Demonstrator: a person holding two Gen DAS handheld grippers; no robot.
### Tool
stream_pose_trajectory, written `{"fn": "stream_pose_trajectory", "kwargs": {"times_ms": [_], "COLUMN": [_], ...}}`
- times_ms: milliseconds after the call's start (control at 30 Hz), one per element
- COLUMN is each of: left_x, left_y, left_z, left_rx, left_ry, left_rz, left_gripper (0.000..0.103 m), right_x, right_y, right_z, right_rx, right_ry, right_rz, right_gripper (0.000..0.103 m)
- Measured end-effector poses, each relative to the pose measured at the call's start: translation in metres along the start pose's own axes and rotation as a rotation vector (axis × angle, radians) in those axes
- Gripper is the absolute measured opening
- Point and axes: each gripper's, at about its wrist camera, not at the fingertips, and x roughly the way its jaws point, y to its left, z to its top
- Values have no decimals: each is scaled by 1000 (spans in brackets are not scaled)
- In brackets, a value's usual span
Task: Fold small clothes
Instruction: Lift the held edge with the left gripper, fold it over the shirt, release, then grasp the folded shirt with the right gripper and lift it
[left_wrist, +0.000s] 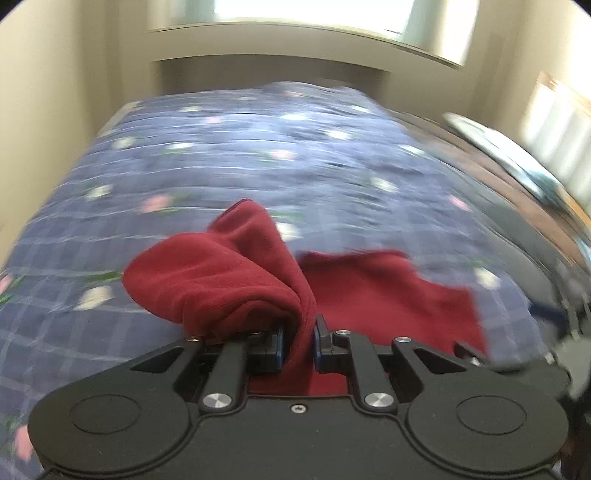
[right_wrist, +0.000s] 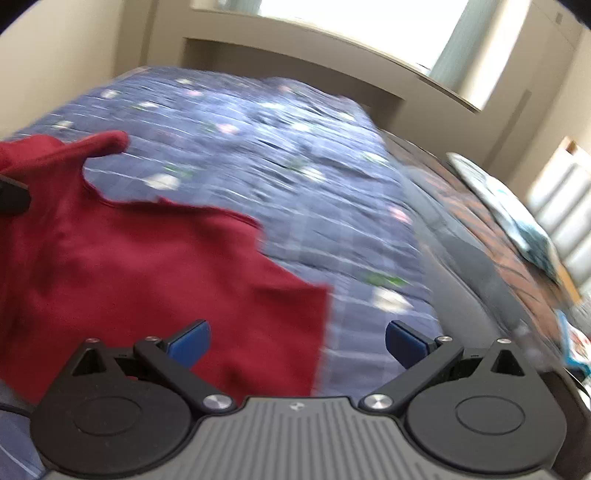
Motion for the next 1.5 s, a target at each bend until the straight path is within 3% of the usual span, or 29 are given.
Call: {"fn": "stream_pose_trajectory", "kwargs": {"times_ms": [200,333,500,667,733,867,1133,1267,1400,1500], "left_x": [33,44,42,33,25,11,4,4,5,4], "left_y": [-61,-65,-62,-55,-48,-26,38,70,86,94], "left_z": [-25,-35,-41,-43,-45,-52,-76,-82,-84,-82], "left_rx": [135,80,-6,-88,-121,-212,-468,-565,-590,-603], "left_ry": [127,196,216,218,210,213,246,246,251,245], "left_rz": [-141,-192,-250,-254,-237,-189,34,123,201,214], "left_gripper": [21,30,67,85,91,93,98,98,98,98], "right_x": [5,6,14,20,18,13,-7,-11,-4,5], "right_y": [-39,-49,-51,-46,-40,-19,29,59,91,95], "right_z": [-31,-42,-37,-18,-9,12,47,56,54,51], "right_rx": [49,73,99,114,111,66,20,-41,-106,-68], "right_ry": [71,92,107,78,43,-36,-156,-161,-124,-95], "right_rz": [-76,-80,-41,32,93,216,439,572,557,542], "right_gripper": [103,103,103,103,103,103,103,103,103,103]}}
